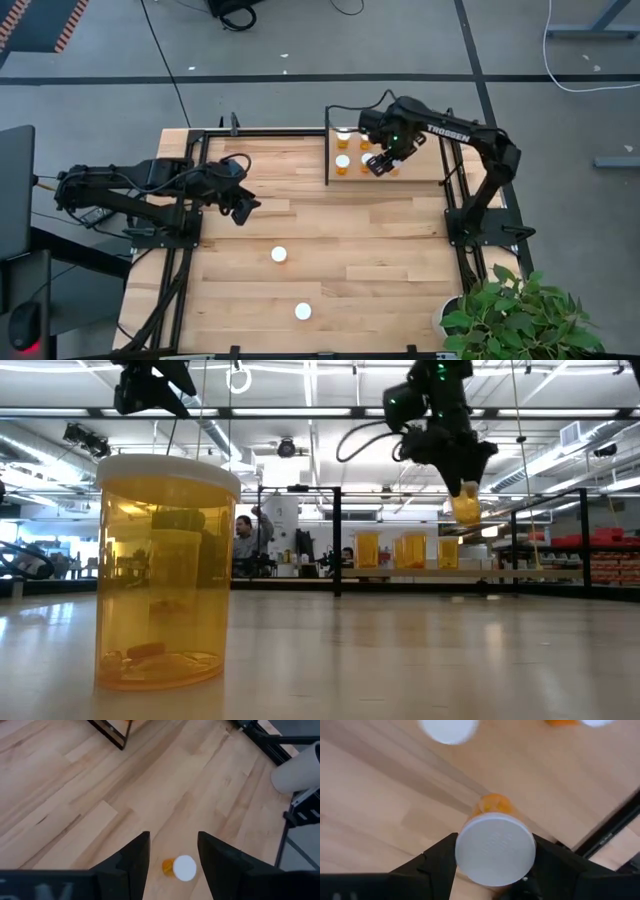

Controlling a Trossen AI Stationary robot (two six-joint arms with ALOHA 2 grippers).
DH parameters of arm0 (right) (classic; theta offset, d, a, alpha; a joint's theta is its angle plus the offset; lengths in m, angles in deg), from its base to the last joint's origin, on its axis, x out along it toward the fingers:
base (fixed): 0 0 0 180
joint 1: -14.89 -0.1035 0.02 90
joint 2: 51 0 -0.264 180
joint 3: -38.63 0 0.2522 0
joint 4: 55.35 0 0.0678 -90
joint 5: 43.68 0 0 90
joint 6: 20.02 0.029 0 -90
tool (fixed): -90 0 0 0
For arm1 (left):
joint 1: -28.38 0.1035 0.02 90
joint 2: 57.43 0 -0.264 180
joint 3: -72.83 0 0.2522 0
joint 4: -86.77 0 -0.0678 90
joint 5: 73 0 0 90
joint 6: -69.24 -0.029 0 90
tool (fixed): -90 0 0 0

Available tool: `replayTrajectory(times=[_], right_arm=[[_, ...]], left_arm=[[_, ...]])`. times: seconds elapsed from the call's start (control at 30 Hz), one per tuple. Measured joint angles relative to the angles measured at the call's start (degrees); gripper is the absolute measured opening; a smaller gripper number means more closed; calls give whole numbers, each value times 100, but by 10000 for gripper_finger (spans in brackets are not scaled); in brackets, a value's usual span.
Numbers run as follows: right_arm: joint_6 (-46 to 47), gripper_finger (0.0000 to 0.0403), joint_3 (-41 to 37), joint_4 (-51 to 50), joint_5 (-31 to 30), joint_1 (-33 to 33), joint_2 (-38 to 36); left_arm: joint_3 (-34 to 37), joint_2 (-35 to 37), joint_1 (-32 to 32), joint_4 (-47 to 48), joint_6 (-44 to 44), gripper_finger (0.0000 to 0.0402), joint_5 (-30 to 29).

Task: Pick and place medicine bottles onto shelf by color
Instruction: Put the orange pill bottle on the shelf

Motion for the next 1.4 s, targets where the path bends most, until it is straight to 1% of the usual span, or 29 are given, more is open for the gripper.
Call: replayTrajectory(times=[0.1,0.23,0.33,0.6,0.77,0.93,1.13,1.4], right_arm=[[-3,233,-665,492,19,235,-416],[602,233,-1599,1405,34,411,-1019],[866,233,-1994,1780,47,424,-1202],[844,233,-2066,2045,-23,446,-992],[839,233,-2066,2413,-20,515,-749],[666,233,-2065,2401,50,686,-477],[492,233,-2057,2440,117,892,-464],[429,233,-2057,2458,115,1100,-464]], left_arm=[[0,0,-122,0,38,172,-55],[0,0,-230,0,187,172,-265],[0,0,-252,0,258,172,-304],[0,0,-239,0,147,172,-462],[0,0,-239,-1,281,172,-475],[0,0,-241,-2,466,172,-476],[0,0,-250,0,709,172,-474],[0,0,-250,-1,720,172,-474]])
